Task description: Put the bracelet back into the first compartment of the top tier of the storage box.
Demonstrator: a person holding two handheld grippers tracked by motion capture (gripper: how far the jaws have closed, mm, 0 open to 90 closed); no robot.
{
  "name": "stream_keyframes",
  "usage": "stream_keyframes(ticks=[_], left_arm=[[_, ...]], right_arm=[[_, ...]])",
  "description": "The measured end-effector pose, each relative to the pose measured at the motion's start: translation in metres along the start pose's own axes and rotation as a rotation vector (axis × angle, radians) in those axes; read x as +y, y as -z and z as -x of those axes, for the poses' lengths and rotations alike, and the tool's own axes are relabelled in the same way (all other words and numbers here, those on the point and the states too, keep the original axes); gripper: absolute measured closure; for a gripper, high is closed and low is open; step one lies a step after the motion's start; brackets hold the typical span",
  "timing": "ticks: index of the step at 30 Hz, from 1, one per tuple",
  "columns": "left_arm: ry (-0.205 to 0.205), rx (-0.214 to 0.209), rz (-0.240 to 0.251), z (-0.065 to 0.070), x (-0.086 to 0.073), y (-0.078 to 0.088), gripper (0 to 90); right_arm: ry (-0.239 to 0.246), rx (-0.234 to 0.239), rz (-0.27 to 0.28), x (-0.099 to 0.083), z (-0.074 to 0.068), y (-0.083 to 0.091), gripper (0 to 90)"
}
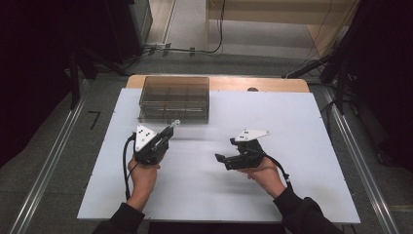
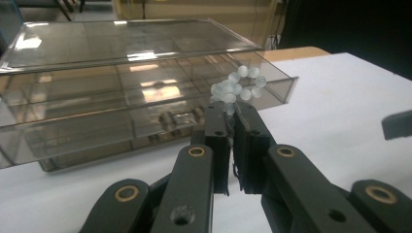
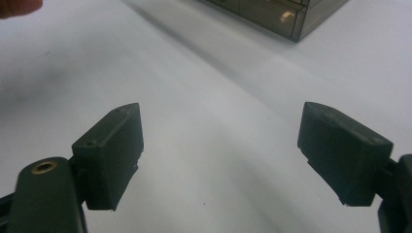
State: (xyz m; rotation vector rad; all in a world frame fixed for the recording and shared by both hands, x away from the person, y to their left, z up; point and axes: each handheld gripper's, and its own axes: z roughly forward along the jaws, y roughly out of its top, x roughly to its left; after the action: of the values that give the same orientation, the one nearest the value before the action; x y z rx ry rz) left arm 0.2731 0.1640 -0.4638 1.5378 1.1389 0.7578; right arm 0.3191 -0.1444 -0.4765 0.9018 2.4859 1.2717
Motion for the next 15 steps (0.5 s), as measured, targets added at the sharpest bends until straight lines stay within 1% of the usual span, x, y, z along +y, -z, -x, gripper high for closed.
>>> stream_keyframes(ticks=[6, 15], left_arm=[[0.023, 0.035, 0.023, -0.010, 0.003, 0.003, 85.5], [0.047, 0.089, 0.047, -0.027, 0.007, 0.004, 85.5]], right_arm=[[0.002, -0.009, -0.017, -0.004, 0.002, 0.005, 13.9], [-0.005, -0.027, -0.017, -0.012, 0.008, 0.020, 13.9]])
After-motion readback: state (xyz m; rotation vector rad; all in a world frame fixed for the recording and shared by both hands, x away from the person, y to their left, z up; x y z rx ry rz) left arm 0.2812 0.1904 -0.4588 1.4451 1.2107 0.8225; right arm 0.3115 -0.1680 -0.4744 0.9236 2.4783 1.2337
